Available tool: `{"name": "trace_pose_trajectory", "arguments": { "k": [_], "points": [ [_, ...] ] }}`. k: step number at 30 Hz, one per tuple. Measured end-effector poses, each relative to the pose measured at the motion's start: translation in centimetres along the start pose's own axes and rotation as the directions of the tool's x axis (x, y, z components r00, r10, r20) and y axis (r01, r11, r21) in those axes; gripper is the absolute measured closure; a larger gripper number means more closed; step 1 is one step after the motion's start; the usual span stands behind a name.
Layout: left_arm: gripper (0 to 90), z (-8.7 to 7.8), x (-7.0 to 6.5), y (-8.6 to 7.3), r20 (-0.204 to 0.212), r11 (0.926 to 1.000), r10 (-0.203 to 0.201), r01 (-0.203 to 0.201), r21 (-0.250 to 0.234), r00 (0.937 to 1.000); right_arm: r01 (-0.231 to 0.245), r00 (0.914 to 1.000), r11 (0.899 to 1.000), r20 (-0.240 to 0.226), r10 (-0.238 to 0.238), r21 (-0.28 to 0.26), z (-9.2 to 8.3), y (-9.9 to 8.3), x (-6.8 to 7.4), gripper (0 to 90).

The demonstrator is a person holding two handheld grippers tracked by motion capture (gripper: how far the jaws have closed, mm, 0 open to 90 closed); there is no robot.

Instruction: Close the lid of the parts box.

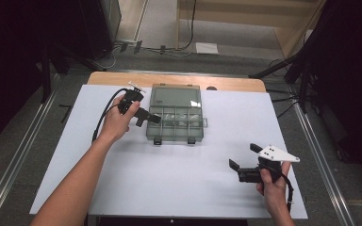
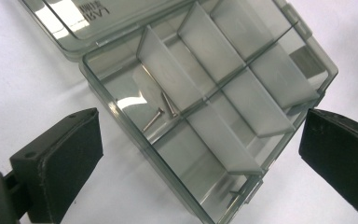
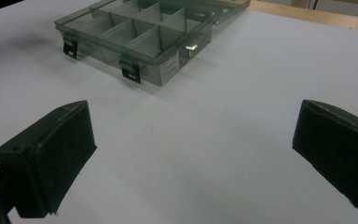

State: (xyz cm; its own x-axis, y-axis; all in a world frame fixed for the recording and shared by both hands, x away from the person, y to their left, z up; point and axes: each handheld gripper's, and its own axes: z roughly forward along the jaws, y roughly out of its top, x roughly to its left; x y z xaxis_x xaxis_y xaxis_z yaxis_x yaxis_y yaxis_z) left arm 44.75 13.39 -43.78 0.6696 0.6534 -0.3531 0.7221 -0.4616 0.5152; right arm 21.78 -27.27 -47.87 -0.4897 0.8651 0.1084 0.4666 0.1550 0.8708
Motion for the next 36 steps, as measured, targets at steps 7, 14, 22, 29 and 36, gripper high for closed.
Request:
{"name": "trace_pose_trajectory", "arguments": {
  "k": [7,14,22,29,36],
  "points": [
    [0.0,-0.2,0.6,-0.1,0.007,0.9997,-0.016,0.016,-0.019,0.9998,-0.022,0.9997,1.000,-0.013,0.022,-0.008,1.4,1.4,-0.2,0.0],
    [0.0,-0.3,1.0,-0.1,0.008,0.9986,-0.029,0.029,-0.045,0.9996,-0.022,0.9993,1.000,-0.029,0.022,0.000,3.3,2.7,-0.3,0.0],
    [0.0,-0.3,1.2,0.0,0.014,0.9977,-0.034,0.034,-0.058,0.9993,-0.029,0.9989,1.000,-0.038,0.029,0.000,5.0,4.4,-0.4,0.0],
    [0.0,-0.2,1.5,-0.1,0.005,0.9976,-0.034,0.034,-0.060,0.9994,-0.032,0.9983,0.999,-0.048,0.033,0.010,6.4,5.6,-0.6,0.0],
    [0.0,0.2,1.5,0.0,-0.004,0.9969,-0.042,0.041,-0.067,0.9991,-0.034,0.9981,0.999,-0.050,0.035,0.019,8.0,7.3,-0.9,0.0]
  ]
}}
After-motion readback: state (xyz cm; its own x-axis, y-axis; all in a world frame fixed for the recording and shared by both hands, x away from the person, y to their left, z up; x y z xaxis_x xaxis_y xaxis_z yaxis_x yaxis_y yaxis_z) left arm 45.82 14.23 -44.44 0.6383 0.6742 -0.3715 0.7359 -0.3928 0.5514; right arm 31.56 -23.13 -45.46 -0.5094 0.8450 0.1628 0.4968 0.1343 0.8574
